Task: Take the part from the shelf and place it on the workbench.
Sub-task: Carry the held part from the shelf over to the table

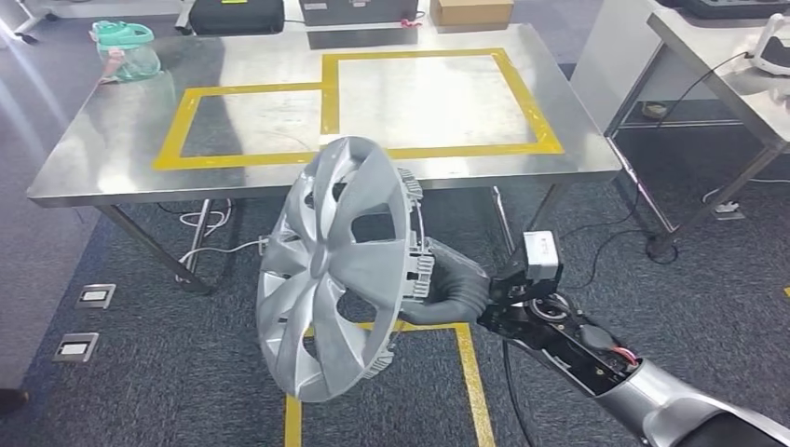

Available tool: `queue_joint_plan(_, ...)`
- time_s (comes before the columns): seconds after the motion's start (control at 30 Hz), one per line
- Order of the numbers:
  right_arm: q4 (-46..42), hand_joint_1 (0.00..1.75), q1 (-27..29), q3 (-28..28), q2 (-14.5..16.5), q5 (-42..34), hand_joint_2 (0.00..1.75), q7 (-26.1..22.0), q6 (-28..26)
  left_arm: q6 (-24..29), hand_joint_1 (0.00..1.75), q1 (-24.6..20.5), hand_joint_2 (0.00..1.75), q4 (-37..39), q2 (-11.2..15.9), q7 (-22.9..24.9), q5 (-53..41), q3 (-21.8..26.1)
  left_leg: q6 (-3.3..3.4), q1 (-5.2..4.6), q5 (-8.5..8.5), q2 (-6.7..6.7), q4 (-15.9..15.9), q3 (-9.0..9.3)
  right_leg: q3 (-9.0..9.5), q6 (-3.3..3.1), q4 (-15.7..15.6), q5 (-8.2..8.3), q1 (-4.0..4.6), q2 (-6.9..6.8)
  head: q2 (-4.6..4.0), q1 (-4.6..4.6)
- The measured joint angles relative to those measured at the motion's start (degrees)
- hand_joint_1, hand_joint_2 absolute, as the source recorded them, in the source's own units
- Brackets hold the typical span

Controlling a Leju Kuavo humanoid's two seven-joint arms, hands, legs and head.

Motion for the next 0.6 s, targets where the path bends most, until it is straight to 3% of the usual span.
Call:
queue_joint_plan(0.07,-0.1,1.75,0.4,-0.3,0.0,-0.2,1.75,0.0,-0.1,-0.1,0.0,0.0,1.75,0.0,0.0,0.0,0.0,0.0,-0.24,-0.09,0.05,-0.11,0.3,-0.44,0.38,-0.48,-0.7,-0.35,0.06,0.15,0.0,-0.2)
queue_joint_plan(0.3,-0.2,1.75,1.1,-1.1,0.0,-0.9,1.75,0.6,-0.3,-0.3,0.0,0.1,1.75,0.0,0.0,0.0,0.0,0.0,-0.22,0.06,0.2,-0.05,-0.4,0.0,0.43,-0.89,-0.7,-0.4,0.34,0.29,0.0,-1.38)
queue_joint_plan(0.5,-0.2,1.75,1.3,-1.4,0.0,-0.9,1.75,0.8,-0.7,-0.4,0.0,0.1,1.75,0.0,-0.1,0.2,0.5,0.0,-0.67,0.16,0.26,-0.04,-0.5,0.0,0.47,-1.22,-0.7,-0.47,0.46,0.26,0.01,-1.52)
queue_joint_plan(0.6,-0.5,1.75,1.3,-1.4,0.0,-0.8,1.75,0.9,-0.8,-0.4,0.0,0.1,1.75,0.0,0.0,0.2,0.6,0.0,0.06,0.22,0.44,-0.01,-1.5,0.63,0.87,-0.78,-1.6,-0.23,0.27,0.19,0.0,-1.63)
